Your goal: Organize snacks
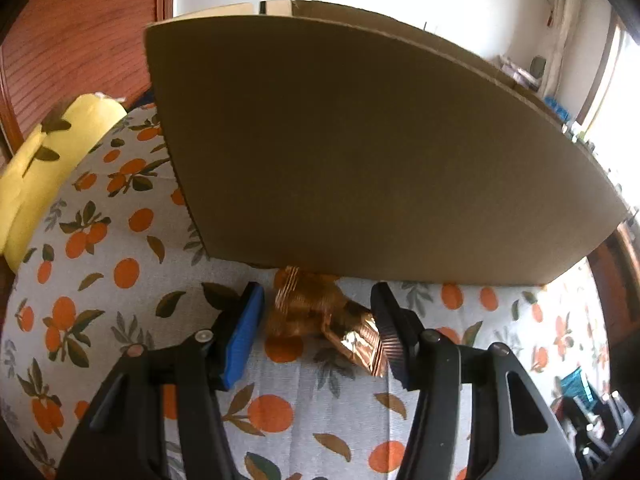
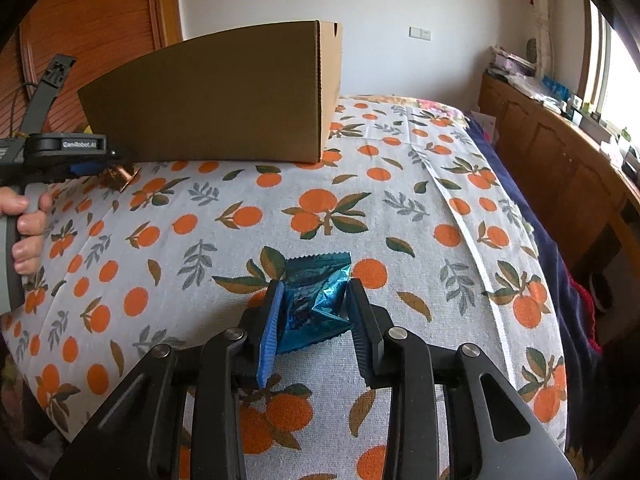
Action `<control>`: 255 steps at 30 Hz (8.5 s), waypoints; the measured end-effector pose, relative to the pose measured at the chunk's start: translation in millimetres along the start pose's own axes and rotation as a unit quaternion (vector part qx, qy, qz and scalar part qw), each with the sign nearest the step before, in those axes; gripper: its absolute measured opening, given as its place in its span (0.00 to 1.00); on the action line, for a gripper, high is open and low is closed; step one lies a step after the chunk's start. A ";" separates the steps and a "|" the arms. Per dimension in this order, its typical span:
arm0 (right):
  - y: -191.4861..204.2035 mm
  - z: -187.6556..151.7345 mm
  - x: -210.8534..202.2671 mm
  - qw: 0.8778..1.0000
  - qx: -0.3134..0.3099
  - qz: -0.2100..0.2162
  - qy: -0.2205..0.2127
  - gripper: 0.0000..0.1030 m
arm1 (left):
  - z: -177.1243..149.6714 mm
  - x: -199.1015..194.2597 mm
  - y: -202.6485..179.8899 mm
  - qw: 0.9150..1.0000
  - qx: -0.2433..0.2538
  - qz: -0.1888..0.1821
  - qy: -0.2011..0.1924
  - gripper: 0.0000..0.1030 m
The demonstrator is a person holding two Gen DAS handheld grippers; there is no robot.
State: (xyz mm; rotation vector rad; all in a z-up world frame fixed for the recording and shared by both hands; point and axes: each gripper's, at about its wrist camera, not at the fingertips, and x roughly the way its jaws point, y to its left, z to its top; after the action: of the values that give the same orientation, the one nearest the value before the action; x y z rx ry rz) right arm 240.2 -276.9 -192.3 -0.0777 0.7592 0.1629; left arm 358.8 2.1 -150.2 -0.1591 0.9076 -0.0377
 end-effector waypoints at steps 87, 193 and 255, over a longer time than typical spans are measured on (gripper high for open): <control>49.2 119.7 -97.5 0.989 -0.064 0.027 -0.134 0.27 | 40.3 -166.7 -44.6 0.972 0.147 -0.100 -0.152 0.12; 72.7 18.1 -202.9 0.984 -0.016 0.023 -0.179 1.00 | -108.5 -290.2 -19.1 0.970 0.102 0.005 -0.221 0.71; 72.4 14.8 -221.2 0.981 0.001 -0.012 -0.196 1.00 | -133.1 -305.6 -9.5 0.967 0.099 0.027 -0.235 1.00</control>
State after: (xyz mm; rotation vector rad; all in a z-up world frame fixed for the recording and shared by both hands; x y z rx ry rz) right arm 79.7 -230.0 -29.6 -0.0502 0.3655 0.1476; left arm 66.1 7.1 9.6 0.0444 0.4305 -0.0374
